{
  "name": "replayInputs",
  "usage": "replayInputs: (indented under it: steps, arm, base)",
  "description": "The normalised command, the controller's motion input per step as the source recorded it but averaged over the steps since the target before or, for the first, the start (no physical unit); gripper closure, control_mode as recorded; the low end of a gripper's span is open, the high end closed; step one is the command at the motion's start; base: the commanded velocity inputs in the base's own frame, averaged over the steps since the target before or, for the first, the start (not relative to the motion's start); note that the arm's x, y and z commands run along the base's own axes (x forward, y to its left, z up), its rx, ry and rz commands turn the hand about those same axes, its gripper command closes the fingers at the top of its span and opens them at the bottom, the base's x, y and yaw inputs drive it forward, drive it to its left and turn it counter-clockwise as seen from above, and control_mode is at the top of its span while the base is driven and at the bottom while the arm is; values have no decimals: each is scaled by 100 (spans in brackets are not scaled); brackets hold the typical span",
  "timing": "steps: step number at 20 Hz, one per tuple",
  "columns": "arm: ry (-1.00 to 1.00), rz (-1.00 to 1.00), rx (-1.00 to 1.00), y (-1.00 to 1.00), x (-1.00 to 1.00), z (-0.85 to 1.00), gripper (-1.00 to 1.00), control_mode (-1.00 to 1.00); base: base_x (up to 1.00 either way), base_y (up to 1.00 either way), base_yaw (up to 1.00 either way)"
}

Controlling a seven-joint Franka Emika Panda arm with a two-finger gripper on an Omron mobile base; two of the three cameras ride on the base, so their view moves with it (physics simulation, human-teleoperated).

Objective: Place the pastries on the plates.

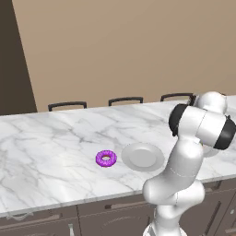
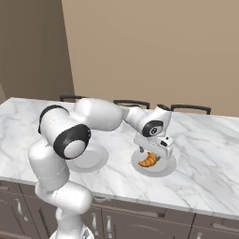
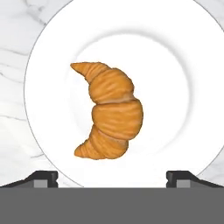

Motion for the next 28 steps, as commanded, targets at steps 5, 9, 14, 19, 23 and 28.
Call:
replayInputs:
  steps: [5,9,14,19,23,28]
  arm:
    - [-1,0,2,90,-45,21,-100,-100]
    - [0,1,0,100,-26,13,-100,-100]
    - [0,2,0,100,-11,9,-100,-100]
    - [0,4,0,100,0,11,-100,-100]
    - [-1,10,0,100,0,6,-100,-100]
    - [-1,13,0,100,4,7,-100,-100]
  base:
    - [0,0,0]
    - [0,0,0]
    - [0,0,0]
    - [0,0,0]
    - [0,0,0]
    - [0,0,0]
